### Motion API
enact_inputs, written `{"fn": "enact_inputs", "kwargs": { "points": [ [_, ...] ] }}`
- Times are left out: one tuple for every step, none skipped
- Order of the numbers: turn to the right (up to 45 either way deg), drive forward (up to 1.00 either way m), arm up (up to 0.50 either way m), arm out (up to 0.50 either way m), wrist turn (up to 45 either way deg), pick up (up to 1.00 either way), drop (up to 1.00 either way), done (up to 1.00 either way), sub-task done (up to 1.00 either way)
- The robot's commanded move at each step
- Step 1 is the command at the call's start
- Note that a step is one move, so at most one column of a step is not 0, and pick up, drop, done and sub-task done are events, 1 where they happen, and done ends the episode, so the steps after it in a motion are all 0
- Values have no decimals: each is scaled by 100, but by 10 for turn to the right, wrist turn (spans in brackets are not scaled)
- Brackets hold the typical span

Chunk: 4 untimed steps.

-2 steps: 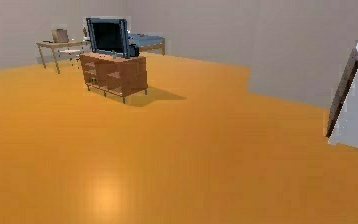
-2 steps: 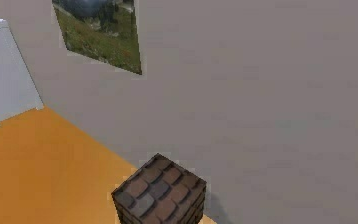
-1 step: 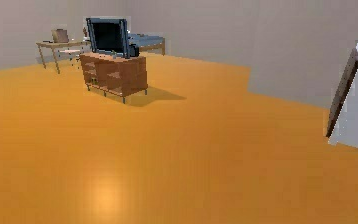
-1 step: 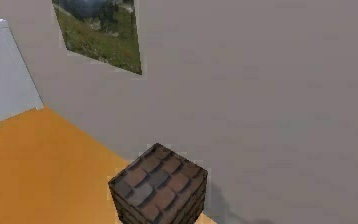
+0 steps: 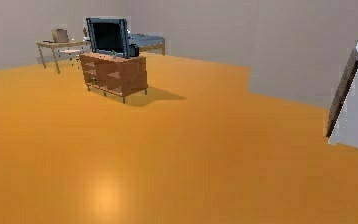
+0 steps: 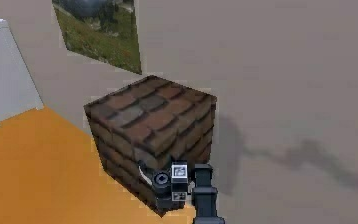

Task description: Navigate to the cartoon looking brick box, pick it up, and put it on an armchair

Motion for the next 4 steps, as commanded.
{"fn": "enact_inputs", "kwargs": {
  "points": [
    [0, 0, 20, 0, 0, 0, 0, 0, 0],
    [0, 0, 0, 0, -450, 0, 0, 0, 0],
    [0, 0, 0, 0, -450, 0, 0, 0, 0],
    [0, 0, 0, 0, -270, 0, 0, 0, 0]
  ]
}}
